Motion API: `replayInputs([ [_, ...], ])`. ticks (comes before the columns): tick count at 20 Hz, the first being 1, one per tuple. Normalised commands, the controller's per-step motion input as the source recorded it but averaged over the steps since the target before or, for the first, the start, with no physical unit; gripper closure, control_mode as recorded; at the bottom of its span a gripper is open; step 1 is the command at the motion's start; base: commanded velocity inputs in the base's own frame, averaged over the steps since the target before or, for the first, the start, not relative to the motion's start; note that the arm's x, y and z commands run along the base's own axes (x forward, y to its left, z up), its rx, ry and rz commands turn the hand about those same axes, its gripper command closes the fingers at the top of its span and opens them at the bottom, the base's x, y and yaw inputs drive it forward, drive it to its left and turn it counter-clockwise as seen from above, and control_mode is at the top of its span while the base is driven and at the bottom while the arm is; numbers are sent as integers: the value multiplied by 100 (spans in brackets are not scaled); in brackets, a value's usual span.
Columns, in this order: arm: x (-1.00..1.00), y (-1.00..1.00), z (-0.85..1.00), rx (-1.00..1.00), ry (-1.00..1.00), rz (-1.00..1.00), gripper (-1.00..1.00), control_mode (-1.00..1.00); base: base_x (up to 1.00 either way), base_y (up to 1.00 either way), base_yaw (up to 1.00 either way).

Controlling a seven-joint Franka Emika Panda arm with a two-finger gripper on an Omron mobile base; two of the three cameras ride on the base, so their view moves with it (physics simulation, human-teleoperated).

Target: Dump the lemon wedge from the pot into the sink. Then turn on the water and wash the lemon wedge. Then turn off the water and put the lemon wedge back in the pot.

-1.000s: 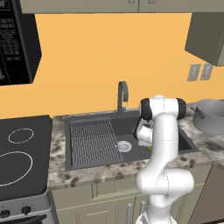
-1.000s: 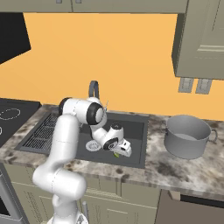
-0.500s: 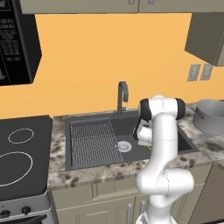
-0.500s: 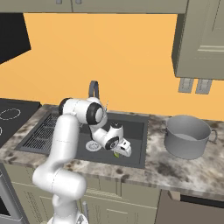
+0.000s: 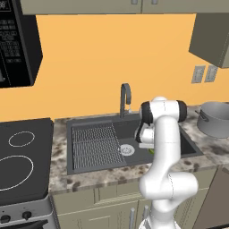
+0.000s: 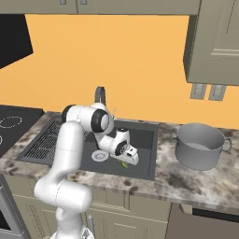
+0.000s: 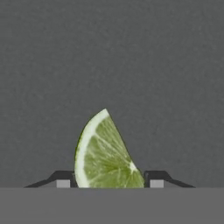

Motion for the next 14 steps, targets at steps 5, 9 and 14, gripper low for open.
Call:
replayInputs([
  [5,0,0,-41,0,8,0,100,-100,0,0,0],
  [9,0,0,-26,0,7,0,100,-100,0,0,0],
  [14,0,-2,-2,0,1,0,100,-100,0,0,0],
])
